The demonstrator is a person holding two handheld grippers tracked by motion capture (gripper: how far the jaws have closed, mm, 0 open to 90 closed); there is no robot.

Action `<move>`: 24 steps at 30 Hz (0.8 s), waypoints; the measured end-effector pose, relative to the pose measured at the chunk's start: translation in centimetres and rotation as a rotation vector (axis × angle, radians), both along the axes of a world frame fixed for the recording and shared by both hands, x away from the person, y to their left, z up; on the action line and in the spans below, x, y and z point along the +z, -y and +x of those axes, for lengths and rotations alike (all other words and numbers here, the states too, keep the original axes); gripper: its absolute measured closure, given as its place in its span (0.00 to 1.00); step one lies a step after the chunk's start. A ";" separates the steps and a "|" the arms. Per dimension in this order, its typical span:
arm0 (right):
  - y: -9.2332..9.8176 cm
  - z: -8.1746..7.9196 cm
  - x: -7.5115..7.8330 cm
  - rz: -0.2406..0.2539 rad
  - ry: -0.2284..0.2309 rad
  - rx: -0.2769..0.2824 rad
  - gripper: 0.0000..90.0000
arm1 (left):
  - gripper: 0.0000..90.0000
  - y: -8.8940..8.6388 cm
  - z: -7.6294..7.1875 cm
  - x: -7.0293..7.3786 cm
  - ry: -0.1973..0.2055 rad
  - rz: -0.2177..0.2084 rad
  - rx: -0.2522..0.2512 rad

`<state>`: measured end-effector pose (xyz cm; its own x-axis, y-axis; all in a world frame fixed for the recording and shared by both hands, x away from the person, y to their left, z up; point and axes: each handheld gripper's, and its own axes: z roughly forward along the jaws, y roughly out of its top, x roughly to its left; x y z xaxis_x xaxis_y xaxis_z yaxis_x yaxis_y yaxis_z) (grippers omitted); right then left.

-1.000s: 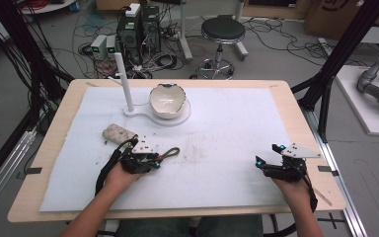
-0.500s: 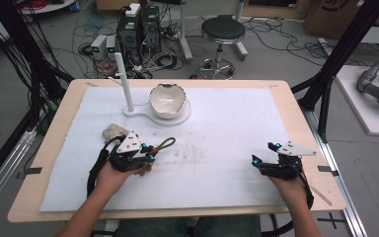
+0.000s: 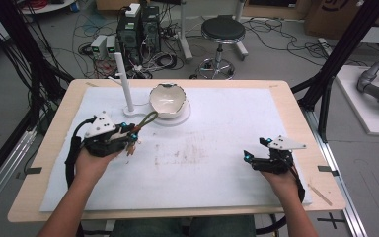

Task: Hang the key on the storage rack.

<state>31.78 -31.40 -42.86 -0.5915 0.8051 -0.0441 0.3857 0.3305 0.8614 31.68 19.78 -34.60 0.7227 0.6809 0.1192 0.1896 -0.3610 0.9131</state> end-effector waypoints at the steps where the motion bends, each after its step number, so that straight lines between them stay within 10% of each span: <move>1: -0.1 0.1 0.0 -0.001 0.002 0.002 0.22 | 0.79 -0.1 0.1 0.5 0.013 0.005 0.005; 14: -0.6 0.7 0.1 0.003 0.005 0.014 0.22 | 0.79 -2.7 2.1 6.1 0.127 -0.018 0.151; 24: -0.6 0.7 0.0 0.002 0.003 0.012 0.22 | 0.79 -5.0 3.8 7.1 0.140 0.021 0.256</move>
<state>32.47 -30.75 -42.82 -0.6009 0.7981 -0.0445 0.3787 0.3333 0.8634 35.44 24.81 -27.53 0.5033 0.8350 0.2222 0.1491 -0.3372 0.9295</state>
